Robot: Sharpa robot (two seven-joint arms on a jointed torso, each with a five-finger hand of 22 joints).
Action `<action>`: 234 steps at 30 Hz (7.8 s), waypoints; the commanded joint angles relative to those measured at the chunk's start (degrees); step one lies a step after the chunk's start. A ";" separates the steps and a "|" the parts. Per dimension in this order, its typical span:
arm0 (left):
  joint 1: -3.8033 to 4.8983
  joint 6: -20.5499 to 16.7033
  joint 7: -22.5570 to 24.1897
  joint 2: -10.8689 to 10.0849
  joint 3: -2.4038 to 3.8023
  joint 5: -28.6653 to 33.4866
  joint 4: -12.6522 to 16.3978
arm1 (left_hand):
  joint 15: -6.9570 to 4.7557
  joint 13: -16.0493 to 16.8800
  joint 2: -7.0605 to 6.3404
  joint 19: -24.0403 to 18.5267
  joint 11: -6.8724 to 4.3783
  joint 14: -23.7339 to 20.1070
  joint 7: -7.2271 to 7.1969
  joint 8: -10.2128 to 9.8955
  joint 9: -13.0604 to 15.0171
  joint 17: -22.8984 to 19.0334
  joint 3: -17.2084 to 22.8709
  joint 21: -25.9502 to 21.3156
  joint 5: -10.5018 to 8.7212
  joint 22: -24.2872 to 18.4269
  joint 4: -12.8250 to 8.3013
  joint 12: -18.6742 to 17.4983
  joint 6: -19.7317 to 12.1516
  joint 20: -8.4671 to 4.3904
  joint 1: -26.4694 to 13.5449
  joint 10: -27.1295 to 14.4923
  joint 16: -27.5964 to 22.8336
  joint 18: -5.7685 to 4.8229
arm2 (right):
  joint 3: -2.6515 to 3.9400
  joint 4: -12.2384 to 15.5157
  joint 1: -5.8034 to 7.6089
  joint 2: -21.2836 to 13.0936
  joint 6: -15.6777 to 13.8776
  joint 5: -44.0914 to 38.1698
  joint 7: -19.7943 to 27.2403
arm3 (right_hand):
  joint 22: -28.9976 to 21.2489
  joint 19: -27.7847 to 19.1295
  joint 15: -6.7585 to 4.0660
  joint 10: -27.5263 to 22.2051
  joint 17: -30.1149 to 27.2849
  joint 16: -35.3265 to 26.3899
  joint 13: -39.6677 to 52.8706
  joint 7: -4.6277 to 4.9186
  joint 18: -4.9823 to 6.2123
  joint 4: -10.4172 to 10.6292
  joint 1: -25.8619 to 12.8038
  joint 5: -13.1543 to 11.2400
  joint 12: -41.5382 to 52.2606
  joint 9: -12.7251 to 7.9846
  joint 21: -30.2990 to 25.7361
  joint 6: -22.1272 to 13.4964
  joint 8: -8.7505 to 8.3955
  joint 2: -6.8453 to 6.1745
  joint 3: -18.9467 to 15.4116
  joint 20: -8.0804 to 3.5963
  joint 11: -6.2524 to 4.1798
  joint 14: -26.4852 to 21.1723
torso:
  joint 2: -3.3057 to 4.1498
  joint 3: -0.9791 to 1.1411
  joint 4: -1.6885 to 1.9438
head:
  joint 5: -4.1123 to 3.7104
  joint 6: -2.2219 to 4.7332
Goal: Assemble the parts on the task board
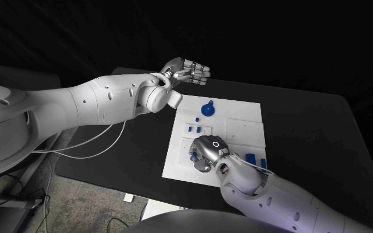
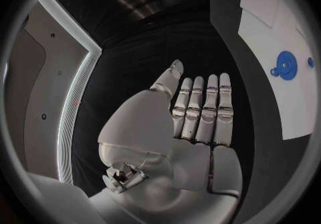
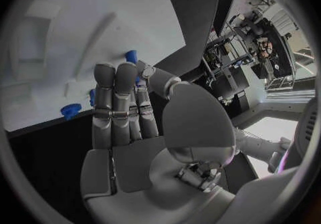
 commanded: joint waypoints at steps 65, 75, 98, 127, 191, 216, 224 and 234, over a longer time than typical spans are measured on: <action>-0.16 0.72 -1.07 -0.67 -0.62 -2.24 -1.09 | -1.47 -0.04 0.26 2.02 -1.63 4.67 0.04 0.04 0.03 0.26 -0.14 1.61 -0.24 0.56 0.78 0.35 -0.04 -0.90 -0.49 5.36 0.30 0.89 | 8.14 13.09 3.71 -19.42 -3.75 32.76 -3.23 | -5.46 2.22 0.75 0.28 -3.94 1.04 0.11 2.13 0.30 15.62 3.48 0.43 4.14 -0.14 -5.89 -11.30 0.14 -1.07 -26.86 1.03 -2.08 -0.06 | -0.90 0.19 -0.76 | -3.95 2.32; -1.67 0.81 1.46 -0.90 -1.22 -2.16 -1.60 | -2.54 -0.02 -0.43 3.04 -2.19 7.91 -0.39 0.05 0.03 0.31 0.67 3.24 0.44 1.45 1.10 0.04 0.63 -2.27 -2.20 6.53 0.22 -0.07 | 9.98 10.40 6.67 -26.36 13.32 45.13 -11.12 | 2.63 2.44 -1.33 -0.47 5.12 7.97 31.27 0.06 -2.83 13.25 -3.84 2.60 35.08 0.49 11.13 -7.52 0.15 1.84 -33.77 -1.36 -5.44 -1.24 | -2.64 0.88 -1.72 | -6.45 3.44; -4.69 0.60 4.10 -1.42 -1.23 -1.42 0.04 | -2.77 0.00 -1.53 3.50 -2.07 9.78 -0.69 -0.01 0.03 0.25 -6.83 4.03 4.00 1.39 4.79 0.01 -0.07 -2.59 -4.43 5.77 -0.04 -0.46 | 8.32 6.36 5.74 -23.38 20.37 46.37 -20.43 | 5.29 2.37 -1.23 3.58 21.97 14.34 66.26 -0.34 -2.66 18.71 -9.50 7.86 54.35 2.27 22.49 -7.32 0.21 0.45 -30.62 -1.19 -5.49 -0.63 | -5.17 0.68 -2.29 | -10.68 1.20; -5.31 5.23 3.45 -1.70 -1.22 2.76 1.28 | -2.07 0.05 -0.58 1.75 -1.52 7.89 -0.37 0.03 0.04 0.21 -10.52 3.07 1.74 0.24 7.75 0.10 -0.94 -1.83 -6.44 4.26 -0.05 -0.96 | 6.22 -1.18 3.21 -15.92 23.70 40.41 -19.31 | 5.21 2.01 -1.26 3.38 23.08 13.31 67.61 -0.52 -2.72 22.42 -9.77 5.82 52.81 3.16 22.34 -7.03 0.14 -2.19 -31.04 -1.23 -5.50 -0.54 | -5.21 0.45 -2.39 | -10.85 -1.00; -5.29 7.78 2.16 -2.54 -1.23 0.29 1.38 | -1.85 0.05 0.05 1.36 -0.93 7.35 -0.01 0.04 0.04 0.24 -9.91 2.49 1.78 -0.04 8.19 0.10 -1.33 -1.60 -5.68 3.28 -0.04 -0.98 | 3.63 4.46 3.83 -14.32 17.38 46.06 -17.36 | 5.31 1.65 -1.81 3.63 24.39 12.36 66.34 -2.61 -3.78 7.52 -11.54 9.75 52.15 2.58 22.80 -0.51 0.16 4.48 -23.86 -1.79 -6.80 -0.10 | -5.16 0.34 -2.38 | -9.57 -1.00; -5.29 8.05 2.14 -1.59 -1.22 0.15 1.22 | -1.83 0.05 0.11 1.39 -0.88 7.31 0.03 0.02 0.03 0.24 -9.86 2.42 1.78 -0.05 7.86 0.09 -1.35 -1.57 -5.41 3.15 -0.04 -0.96 | 2.09 -1.57 3.91 -8.75 17.49 40.79 -16.79 | 5.27 1.62 -1.82 3.90 24.25 12.67 66.11 -2.58 -3.69 13.26 -13.40 8.60 51.99 2.31 23.05 -0.50 0.17 4.06 -27.39 -1.82 -6.77 -0.14 | -5.03 0.46 -2.24 | -8.96 -0.70; -5.29 8.25 2.11 -1.18 -1.22 0.16 1.15 | -1.77 0.05 0.18 1.35 -0.72 7.21 -0.04 0.03 0.03 0.24 -9.91 2.35 1.77 -0.07 7.87 0.09 -1.24 -1.53 -5.50 2.74 -0.05 -0.94 | 1.66 -3.35 3.88 -7.36 16.45 40.44 -16.15 | 5.25 1.61 -1.84 3.81 24.19 12.60 66.15 -2.52 -3.64 14.78 -13.61 8.02 52.06 2.32 22.85 -0.60 0.17 3.39 -27.20 -1.84 -6.73 -0.20 | -5.07 0.43 -2.42 | -8.17 -0.82; -5.28 8.36 1.89 -1.10 -1.22 0.15 1.09 | -1.71 0.05 0.26 1.33 -0.52 7.10 0.07 0.03 0.03 0.23 -9.82 2.30 1.97 -0.07 7.72 0.09 -1.15 -1.47 -5.29 2.29 -0.05 -0.90 | 1.59 -3.90 3.87 -6.92 15.90 40.53 -15.87 | 5.26 1.65 -1.80 3.69 24.23 12.54 66.07 -2.31 -3.51 21.15 -14.82 1.34 52.01 2.64 22.82 -0.62 0.19 -0.57 -26.30 -1.80 -6.56 -0.23 | -5.11 0.48 -2.37 | -7.92 -0.92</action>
